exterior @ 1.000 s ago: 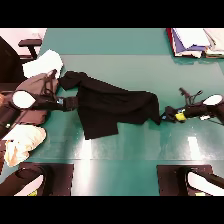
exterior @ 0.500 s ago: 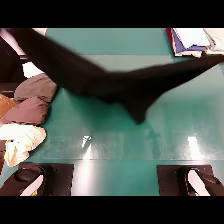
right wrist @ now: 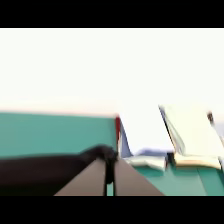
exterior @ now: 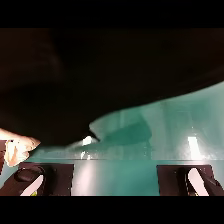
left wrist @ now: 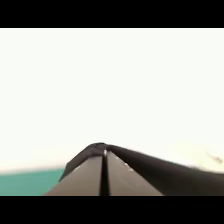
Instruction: Fold the shirts.
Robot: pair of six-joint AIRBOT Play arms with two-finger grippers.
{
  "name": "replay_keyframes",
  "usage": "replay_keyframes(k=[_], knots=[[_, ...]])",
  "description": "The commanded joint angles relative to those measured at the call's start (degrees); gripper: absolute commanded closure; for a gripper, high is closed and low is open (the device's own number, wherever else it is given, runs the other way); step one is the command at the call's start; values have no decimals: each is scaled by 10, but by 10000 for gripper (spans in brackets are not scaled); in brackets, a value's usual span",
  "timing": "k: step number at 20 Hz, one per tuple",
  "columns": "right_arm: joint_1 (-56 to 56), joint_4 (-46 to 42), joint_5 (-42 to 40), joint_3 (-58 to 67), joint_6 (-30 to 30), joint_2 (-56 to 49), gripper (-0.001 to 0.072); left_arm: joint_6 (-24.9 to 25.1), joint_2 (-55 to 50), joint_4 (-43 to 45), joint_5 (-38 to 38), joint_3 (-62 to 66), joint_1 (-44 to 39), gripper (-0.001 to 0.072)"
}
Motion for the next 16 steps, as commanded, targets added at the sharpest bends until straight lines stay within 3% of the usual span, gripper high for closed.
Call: replay_keyframes(k=[1, 5, 9, 13, 16], knots=[[-9, -5, 71, 54, 27, -58, 698, -27, -22, 61, -86, -65, 0, 685], [9, -10, 115, -49, 52, -125, 698, -30, -104, 55, -68, -207, 0, 685], [139, -142, 123, -169, 56, -223, 698, -40, -225, 34, -16, -293, 0, 685], [223, -200, 50, -207, 59, -351, 697, -21, -352, 26, 66, -295, 5, 685], [234, -196, -2, -149, 59, -441, 698, -19, -411, 0, 133, -286, 33, 685]])
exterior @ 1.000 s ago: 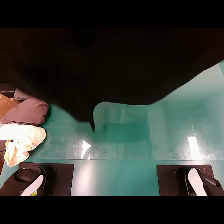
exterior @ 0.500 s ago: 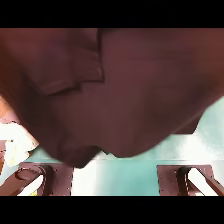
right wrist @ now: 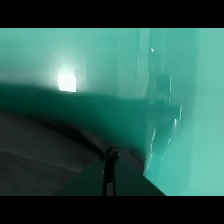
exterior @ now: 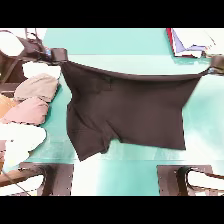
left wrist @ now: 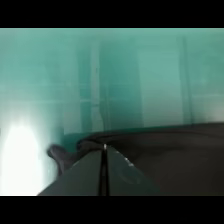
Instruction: Fold the shirts.
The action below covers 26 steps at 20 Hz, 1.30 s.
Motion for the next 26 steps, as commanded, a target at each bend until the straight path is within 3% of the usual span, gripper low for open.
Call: replay_keyframes(k=[1, 4, 6, 8, 11, 14, 18, 19, 20, 21, 22, 26], knots=[[26, -19, -63, 48, 2, -103, 697, 22, -73, -50, 86, 2, 32, 685], [26, -20, -70, 113, 2, -151, 696, 122, -94, -171, 99, 2, 70, 685], [26, -20, -51, 125, 2, -159, 696, 197, -99, -222, 56, 2, 88, 685], [26, -21, -29, 104, 1, -153, 697, 239, -100, -221, -11, -1, 103, 685], [26, -21, -43, 9, -5, -124, 696, 246, -100, -221, -70, -48, 119, 684], [29, -19, -74, -84, -4, -101, 695, 246, -100, -221, -52, -126, 117, 684], [29, 54, -92, -139, -4, -98, 694, 237, -100, -222, -25, -169, 117, 683], [29, 64, -96, -143, -4, -98, 653, 219, -100, -222, -30, -169, 117, 680], [29, 73, -96, -142, -4, -98, 462, 208, -100, -221, -33, -169, 117, 496], [28, 85, -95, -142, -4, -94, 277, 194, -99, -221, -42, -168, 117, 242], [25, 89, -86, -142, -4, -88, 269, 176, -98, -222, -64, -163, 121, 210], [7, 61, -44, -186, -14, 1, 271, 155, -10, -170, -127, -215, 134, 210]])
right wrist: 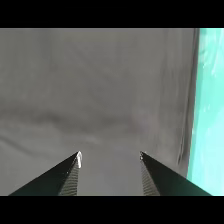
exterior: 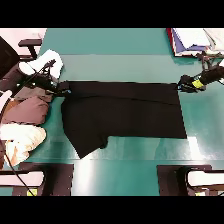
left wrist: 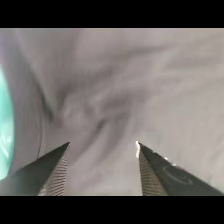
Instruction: Fold the shirts.
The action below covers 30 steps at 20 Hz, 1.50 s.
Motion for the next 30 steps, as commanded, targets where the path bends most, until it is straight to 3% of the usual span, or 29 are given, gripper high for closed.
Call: replay_keyframes(k=[1, 8, 13, 18, 19, 20, 21, 30], knots=[[-16, -2, 24, -62, -12, 87, 271, -31, 97, 47, -43, -85, 3, 210], [-32, 7, -13, -216, -13, 255, 271, -70, 361, 9, -39, -427, 4, 210], [-32, 7, -19, -224, -13, 282, 273, -39, 371, -94, 16, -515, 4, 210], [-32, 7, -9, -224, -13, 284, 273, -39, 371, -129, 68, -532, 4, 212], [-32, 7, -5, -224, -13, 283, 273, -39, 371, -134, 74, -527, 4, 265], [-33, 4, 5, -225, -17, 283, 273, -37, 371, -134, 75, -519, 4, 547], [-37, -5, 15, -227, -28, 283, 273, -25, 371, -134, 73, -508, 4, 680], [-257, -22, 33, -455, -40, 266, 248, -10, 372, -122, 24, -409, 4, 685]])
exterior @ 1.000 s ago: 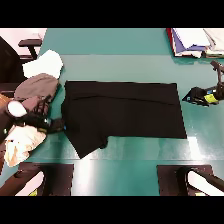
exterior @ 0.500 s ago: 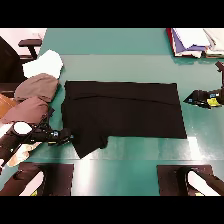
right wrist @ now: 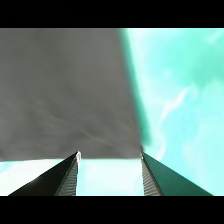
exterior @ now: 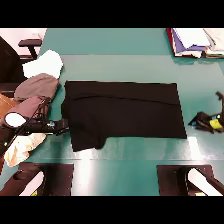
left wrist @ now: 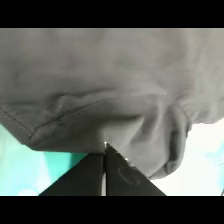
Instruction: Fold the shirts.
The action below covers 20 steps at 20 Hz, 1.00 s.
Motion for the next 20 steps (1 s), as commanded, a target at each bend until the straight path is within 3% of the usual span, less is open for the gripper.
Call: replay_keyframes(k=[1, 4, 8, 11, 16, 20], knots=[[-71, 14, -9, -83, -7, -22, 250, 5, 0, 1, -7, 20, 0, 685], [-65, 76, -45, -107, -24, -59, 266, 5, 0, 1, -8, 20, 0, 685], [-4, 96, -100, -106, -24, -76, 479, 5, 0, 3, -11, 21, 0, 685], [33, 84, -107, -103, -24, -49, 691, 2, 1, 28, -42, 43, 0, 687], [30, -5, -17, -77, -24, 67, 695, 1, 26, 61, -156, 97, 0, 687], [31, -66, 86, -19, -14, 163, 695, -43, 115, 63, -231, 103, 0, 687]])
